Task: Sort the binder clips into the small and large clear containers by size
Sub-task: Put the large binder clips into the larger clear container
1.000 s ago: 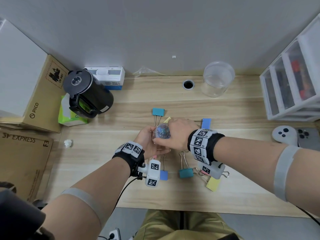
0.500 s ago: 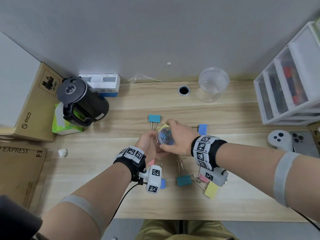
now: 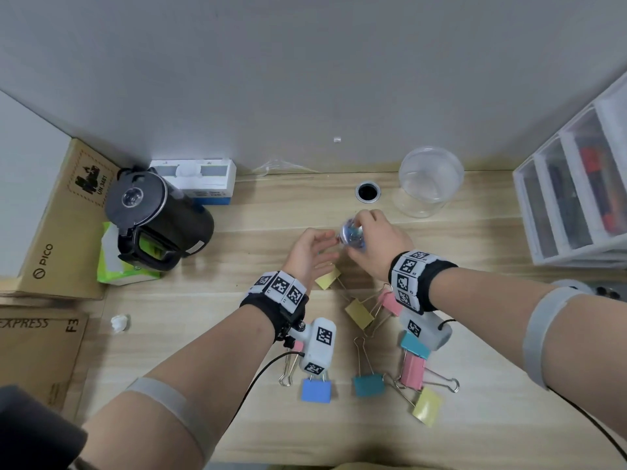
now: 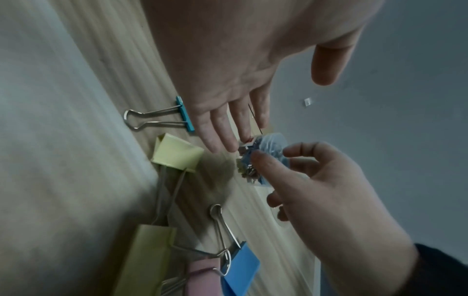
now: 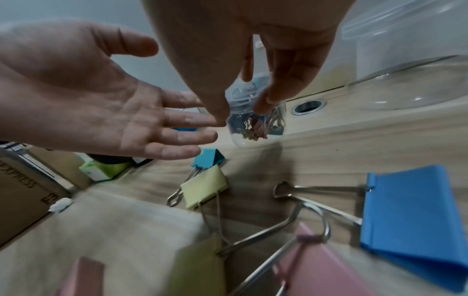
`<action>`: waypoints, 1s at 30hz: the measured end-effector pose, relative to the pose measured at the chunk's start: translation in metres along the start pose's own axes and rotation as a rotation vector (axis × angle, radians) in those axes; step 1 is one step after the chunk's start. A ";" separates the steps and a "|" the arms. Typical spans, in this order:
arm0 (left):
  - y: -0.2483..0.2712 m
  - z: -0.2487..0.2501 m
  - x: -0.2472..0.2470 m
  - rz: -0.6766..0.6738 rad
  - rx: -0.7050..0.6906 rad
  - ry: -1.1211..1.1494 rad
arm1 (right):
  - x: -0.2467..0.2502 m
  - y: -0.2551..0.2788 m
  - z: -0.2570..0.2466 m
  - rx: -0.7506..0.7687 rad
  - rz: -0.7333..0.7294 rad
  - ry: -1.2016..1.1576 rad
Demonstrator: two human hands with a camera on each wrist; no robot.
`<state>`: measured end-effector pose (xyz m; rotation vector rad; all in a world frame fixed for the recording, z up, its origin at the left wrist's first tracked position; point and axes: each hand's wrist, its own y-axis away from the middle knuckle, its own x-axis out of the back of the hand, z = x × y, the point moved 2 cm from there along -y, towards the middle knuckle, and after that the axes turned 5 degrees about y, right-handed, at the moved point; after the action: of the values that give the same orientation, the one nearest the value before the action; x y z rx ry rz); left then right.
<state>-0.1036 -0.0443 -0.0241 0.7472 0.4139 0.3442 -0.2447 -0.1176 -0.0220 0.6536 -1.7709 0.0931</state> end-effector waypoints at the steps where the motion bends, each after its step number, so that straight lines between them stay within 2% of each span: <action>1: -0.004 0.003 -0.003 -0.007 0.005 0.008 | 0.000 -0.007 0.002 -0.001 -0.005 0.008; 5: -0.020 0.014 -0.010 -0.034 0.037 0.029 | -0.005 -0.035 0.012 0.011 -0.045 0.016; 10: -0.040 0.021 -0.009 -0.006 0.053 0.038 | -0.011 -0.061 0.019 0.074 -0.070 -0.027; 14: -0.052 0.028 -0.009 0.031 0.057 0.081 | -0.012 -0.079 0.018 0.084 -0.034 -0.056; 21: -0.060 0.034 -0.006 0.085 0.058 0.111 | -0.012 -0.091 0.011 0.070 -0.025 -0.051; 26: -0.058 0.033 -0.006 0.075 0.054 0.156 | -0.002 -0.088 0.014 0.098 -0.086 -0.094; 30: -0.051 0.029 0.000 0.079 0.065 0.189 | 0.020 -0.075 0.027 0.077 0.121 -0.083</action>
<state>-0.0817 -0.0954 -0.0415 0.7988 0.5769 0.4792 -0.2354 -0.1984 -0.0325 0.6129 -1.8943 0.2201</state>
